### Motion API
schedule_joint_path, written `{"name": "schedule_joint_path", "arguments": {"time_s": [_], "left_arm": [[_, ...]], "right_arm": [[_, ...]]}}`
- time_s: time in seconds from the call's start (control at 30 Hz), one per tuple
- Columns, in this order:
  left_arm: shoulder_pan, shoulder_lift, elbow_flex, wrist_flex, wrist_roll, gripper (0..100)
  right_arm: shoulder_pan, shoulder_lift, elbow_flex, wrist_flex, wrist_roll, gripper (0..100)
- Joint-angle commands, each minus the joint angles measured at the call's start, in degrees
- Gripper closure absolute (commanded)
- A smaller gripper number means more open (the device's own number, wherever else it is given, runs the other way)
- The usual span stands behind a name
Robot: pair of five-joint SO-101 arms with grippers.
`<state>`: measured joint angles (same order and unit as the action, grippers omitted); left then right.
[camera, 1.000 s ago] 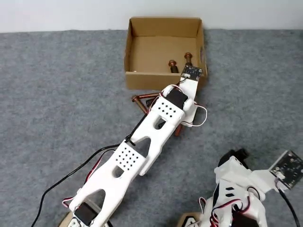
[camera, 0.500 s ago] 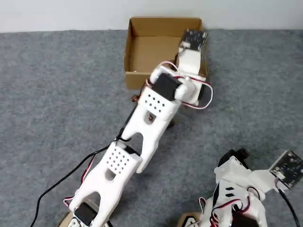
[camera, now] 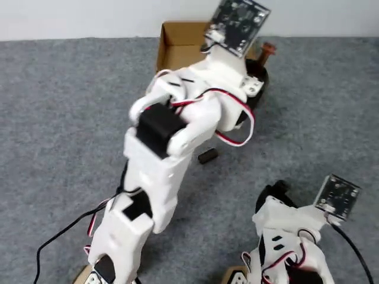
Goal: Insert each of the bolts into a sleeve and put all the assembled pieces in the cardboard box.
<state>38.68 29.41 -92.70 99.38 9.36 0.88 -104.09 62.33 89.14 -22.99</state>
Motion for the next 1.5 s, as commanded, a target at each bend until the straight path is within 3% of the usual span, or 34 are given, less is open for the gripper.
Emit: {"name": "schedule_joint_path", "arguments": {"time_s": [0.0,0.2,0.47,0.83,0.97,1.23,1.47], "left_arm": [[0.3,-5.8,-1.8,1.3,-3.3,100],[0.3,-12.0,2.2,1.4,-4.5,100],[1.7,-33.3,32.0,1.1,-3.4,100],[1.7,-58.0,70.0,-2.1,18.1,100],[1.5,-67.2,85.8,-9.8,24.4,100],[1.4,-90.8,116.8,-26.8,24.7,100],[1.4,-113.1,143.3,-46.2,24.4,100]], "right_arm": [[-5.8,0.0,-1.0,-0.4,1.9,99.1],[-13.1,0.0,-2.2,-3.7,7.2,99.1],[-25.1,0.1,-2.3,-11.0,11.5,99.1],[-32.7,0.1,3.5,-19.4,15.1,99.1],[-35.0,0.1,4.3,-20.5,16.0,99.1],[-40.7,0.1,4.4,-20.2,16.5,99.1],[-43.6,0.1,4.4,-20.4,19.3,99.1]]}}
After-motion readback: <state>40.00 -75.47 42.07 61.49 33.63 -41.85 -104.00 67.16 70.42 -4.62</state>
